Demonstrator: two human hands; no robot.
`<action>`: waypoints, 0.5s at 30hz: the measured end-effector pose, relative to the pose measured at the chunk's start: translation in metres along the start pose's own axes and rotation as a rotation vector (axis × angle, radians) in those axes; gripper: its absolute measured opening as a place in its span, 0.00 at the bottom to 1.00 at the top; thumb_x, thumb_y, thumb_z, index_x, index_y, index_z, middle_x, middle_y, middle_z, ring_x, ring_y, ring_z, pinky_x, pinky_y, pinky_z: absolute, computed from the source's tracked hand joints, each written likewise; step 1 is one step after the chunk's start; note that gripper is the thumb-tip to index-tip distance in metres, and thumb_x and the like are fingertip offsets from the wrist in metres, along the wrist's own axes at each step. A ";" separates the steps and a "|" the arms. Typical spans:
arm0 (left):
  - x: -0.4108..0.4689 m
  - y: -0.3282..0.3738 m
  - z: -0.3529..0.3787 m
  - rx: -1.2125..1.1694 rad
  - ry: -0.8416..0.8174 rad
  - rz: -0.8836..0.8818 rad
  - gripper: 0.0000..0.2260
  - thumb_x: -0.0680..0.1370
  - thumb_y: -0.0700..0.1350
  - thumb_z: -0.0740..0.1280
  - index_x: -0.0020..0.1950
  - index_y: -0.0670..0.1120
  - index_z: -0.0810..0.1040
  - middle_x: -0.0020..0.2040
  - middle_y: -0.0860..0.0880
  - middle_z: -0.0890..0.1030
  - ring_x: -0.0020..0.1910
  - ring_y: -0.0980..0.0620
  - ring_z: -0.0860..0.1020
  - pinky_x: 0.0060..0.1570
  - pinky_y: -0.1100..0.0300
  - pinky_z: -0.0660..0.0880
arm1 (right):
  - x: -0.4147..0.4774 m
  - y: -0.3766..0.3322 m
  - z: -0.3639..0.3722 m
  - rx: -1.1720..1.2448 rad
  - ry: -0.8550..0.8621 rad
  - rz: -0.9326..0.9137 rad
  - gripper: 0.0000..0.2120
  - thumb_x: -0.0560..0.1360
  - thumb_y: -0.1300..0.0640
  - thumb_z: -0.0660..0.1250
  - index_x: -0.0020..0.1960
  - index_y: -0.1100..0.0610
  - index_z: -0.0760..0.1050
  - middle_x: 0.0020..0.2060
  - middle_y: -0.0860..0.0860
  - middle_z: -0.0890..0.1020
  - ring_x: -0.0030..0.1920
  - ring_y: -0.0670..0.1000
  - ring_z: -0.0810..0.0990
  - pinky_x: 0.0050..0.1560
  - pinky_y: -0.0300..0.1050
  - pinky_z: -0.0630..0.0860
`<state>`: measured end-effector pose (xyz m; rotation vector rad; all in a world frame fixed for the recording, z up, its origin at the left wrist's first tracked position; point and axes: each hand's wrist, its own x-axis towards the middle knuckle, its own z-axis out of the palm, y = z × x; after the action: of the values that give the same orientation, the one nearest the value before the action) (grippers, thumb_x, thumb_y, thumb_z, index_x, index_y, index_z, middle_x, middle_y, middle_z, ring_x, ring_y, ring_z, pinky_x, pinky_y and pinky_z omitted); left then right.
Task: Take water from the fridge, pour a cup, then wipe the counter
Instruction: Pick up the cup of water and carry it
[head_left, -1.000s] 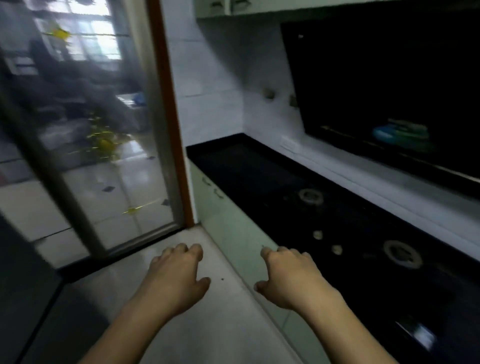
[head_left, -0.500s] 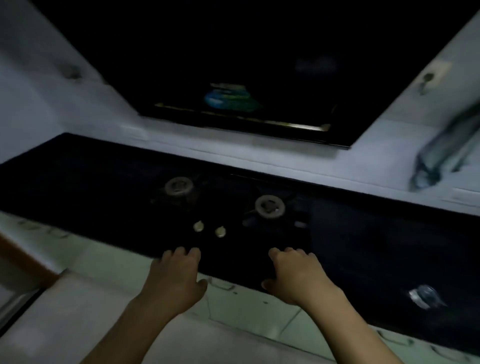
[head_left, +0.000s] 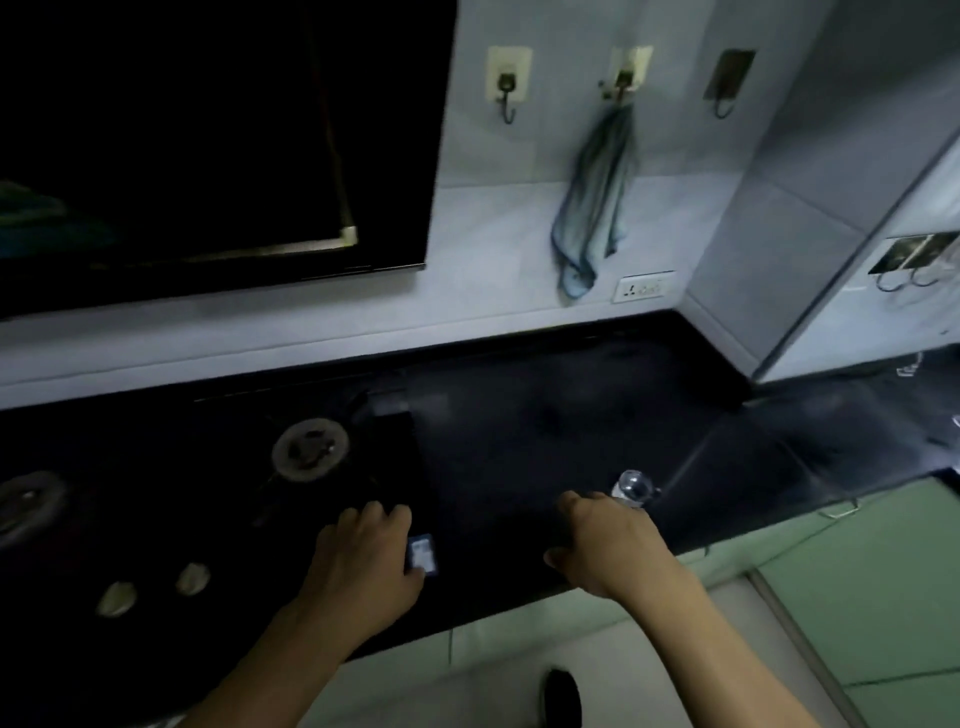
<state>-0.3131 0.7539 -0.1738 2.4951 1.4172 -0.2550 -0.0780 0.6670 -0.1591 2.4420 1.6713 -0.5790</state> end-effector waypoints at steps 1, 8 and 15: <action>0.014 0.017 0.005 0.002 -0.012 0.005 0.14 0.77 0.59 0.64 0.56 0.52 0.69 0.59 0.49 0.74 0.59 0.47 0.73 0.52 0.53 0.69 | 0.011 0.021 0.001 0.008 -0.001 0.004 0.22 0.74 0.41 0.67 0.63 0.51 0.70 0.60 0.53 0.77 0.60 0.57 0.76 0.60 0.50 0.73; 0.102 0.137 0.048 -0.056 -0.134 -0.046 0.22 0.78 0.60 0.64 0.69 0.51 0.68 0.66 0.48 0.72 0.64 0.47 0.71 0.62 0.52 0.70 | 0.086 0.164 0.012 0.040 -0.009 -0.031 0.22 0.75 0.44 0.67 0.66 0.48 0.69 0.61 0.50 0.76 0.61 0.54 0.75 0.60 0.49 0.72; 0.156 0.198 0.085 -0.153 -0.200 -0.084 0.23 0.78 0.58 0.65 0.70 0.51 0.68 0.66 0.48 0.72 0.64 0.48 0.70 0.64 0.52 0.70 | 0.143 0.233 0.041 0.120 -0.027 -0.073 0.28 0.74 0.45 0.69 0.70 0.49 0.65 0.61 0.53 0.74 0.61 0.56 0.74 0.58 0.50 0.75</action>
<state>-0.0657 0.7573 -0.2705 2.2231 1.4055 -0.3862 0.1715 0.6897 -0.2769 2.4503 1.7702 -0.7396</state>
